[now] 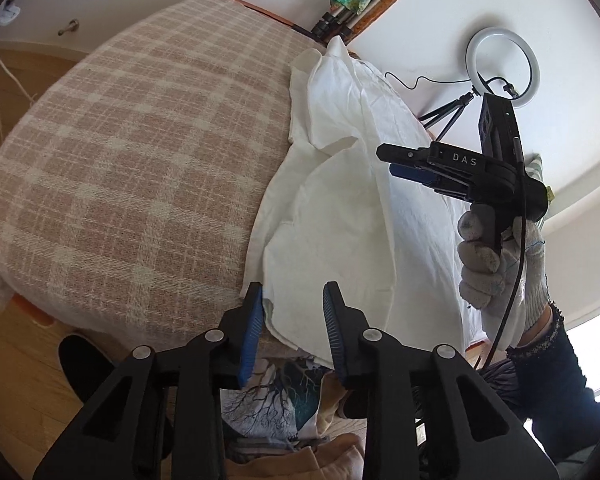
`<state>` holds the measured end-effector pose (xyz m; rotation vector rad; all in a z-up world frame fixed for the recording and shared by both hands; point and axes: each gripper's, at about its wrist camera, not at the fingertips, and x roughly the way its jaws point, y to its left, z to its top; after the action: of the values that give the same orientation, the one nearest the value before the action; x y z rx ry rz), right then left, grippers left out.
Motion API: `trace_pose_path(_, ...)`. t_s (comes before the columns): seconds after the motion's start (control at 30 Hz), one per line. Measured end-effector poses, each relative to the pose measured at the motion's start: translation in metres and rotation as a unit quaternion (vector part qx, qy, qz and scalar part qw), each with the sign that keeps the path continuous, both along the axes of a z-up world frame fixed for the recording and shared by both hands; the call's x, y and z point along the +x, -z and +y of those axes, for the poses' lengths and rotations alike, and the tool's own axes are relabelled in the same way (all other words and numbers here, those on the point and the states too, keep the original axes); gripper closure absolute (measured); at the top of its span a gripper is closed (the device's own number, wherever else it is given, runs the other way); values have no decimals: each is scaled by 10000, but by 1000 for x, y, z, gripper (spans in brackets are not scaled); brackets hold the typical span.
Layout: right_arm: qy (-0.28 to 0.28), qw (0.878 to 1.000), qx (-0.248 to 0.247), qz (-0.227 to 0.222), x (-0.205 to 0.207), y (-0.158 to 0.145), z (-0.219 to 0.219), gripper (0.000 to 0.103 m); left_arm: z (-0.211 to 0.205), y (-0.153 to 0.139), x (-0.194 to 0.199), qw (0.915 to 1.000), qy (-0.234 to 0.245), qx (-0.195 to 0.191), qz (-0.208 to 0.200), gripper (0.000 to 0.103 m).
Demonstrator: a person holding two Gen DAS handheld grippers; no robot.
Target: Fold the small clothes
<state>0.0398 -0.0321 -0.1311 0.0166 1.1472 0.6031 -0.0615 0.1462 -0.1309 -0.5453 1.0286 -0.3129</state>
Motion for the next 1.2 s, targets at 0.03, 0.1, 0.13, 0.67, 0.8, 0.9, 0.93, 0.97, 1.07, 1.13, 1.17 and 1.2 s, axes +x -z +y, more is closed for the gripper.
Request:
trace_pose_path(0.03,7,10000,-2,0,0,0,-1,50,-6,-4,-2,9999,52,110,-106,84)
trace_pose_path(0.1,17,10000,33,29,1,0,-1,50,-14,-11,-3,9991,136,277,-306,84)
trace_pose_path(0.13,22,10000,52,41,1,0,-1,50,-16,-13,-2,9987,164,327,-365,84)
trace_pose_path(0.67,-95,9997,-181,-105,0,10,16,95,0,-8,-24,9959,-645,-558,-313,102)
trace_pose_path(0.8,-198,9988,-267,-360,-2,3,21,96,-10,-13,-41,9972,-643,19,-392,102)
trace_pose_path(0.9,-181,9972,-608,-406,-3,7,24,96,-2,2,-40,9976,-684,-14,-118,102)
trace_pose_path(0.93,-159,9961,-756,-433,-4,8,24,96,1,4,-41,9975,-697,-27,-62,102)
trace_pose_path(0.97,-148,9947,-897,-486,-5,8,23,96,1,5,-43,9977,-683,49,-21,102)
trace_pose_path(1.07,-114,9900,-1207,-727,-8,2,18,81,-1,-3,-49,9979,-516,394,30,92)
trace_pose_path(1.13,6,9906,-1038,-893,-9,-11,8,56,2,-16,-51,9966,-566,571,-173,79)
trace_pose_path(1.17,39,9923,-816,-935,-10,-19,3,54,4,-23,-48,9962,-551,590,-337,66)
trace_pose_path(1.2,38,9939,-600,-920,-9,-26,-1,53,6,-29,-44,9956,-542,595,-471,58)
